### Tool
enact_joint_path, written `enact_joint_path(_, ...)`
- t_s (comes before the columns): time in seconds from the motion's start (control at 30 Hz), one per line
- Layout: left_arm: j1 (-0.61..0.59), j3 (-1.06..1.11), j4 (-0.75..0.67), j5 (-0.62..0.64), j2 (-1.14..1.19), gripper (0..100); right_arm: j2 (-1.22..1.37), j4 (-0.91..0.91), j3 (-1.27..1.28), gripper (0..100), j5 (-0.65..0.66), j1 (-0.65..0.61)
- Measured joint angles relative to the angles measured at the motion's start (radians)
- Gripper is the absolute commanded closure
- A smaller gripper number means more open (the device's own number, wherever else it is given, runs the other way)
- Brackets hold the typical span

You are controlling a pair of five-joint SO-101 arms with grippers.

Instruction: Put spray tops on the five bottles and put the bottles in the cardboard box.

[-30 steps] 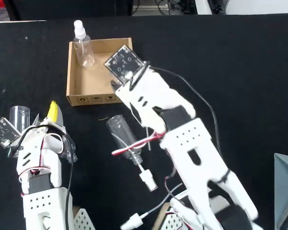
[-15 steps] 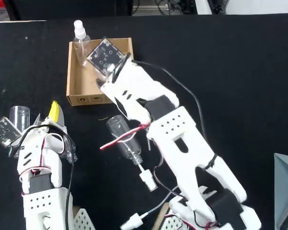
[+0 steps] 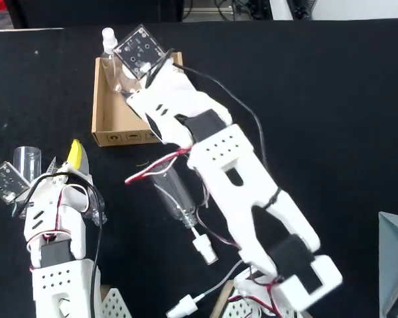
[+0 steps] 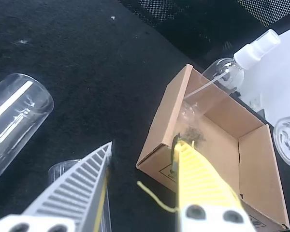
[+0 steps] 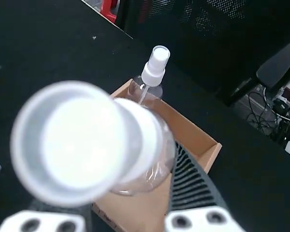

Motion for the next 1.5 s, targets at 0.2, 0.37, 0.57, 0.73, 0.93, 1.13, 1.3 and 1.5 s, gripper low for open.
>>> enact_joint_path(0.2,0.0,0.0,0.0,0.0,0.0,81,0.103,0.0,-0.089,98.7,0.0,0.0)
enact_joint_path(0.37,0.0,0.0,0.0,0.0,0.0,81,0.206,0.0,-0.166,98.6,0.0,0.0)
enact_joint_path(0.57,0.0,0.0,0.0,0.0,0.0,81,0.321,0.0,-0.272,98.6,-0.069,-0.006)
enact_joint_path(0.73,0.0,0.0,0.0,0.0,0.0,81,0.411,0.0,-0.344,98.6,-0.084,-0.023)
enact_joint_path(0.93,0.0,0.0,0.0,0.0,0.0,81,0.528,0.0,-0.454,98.6,-0.084,-0.026)
enact_joint_path(1.13,0.0,0.0,0.0,0.0,0.0,81,0.631,0.0,-0.542,98.6,-0.087,-0.026)
enact_joint_path(1.3,0.0,0.0,0.0,0.0,0.0,81,0.697,0.0,-0.609,98.6,-0.087,-0.028)
enact_joint_path(1.5,0.0,0.0,0.0,0.0,0.0,81,0.789,0.0,-0.669,98.6,-0.087,-0.028)
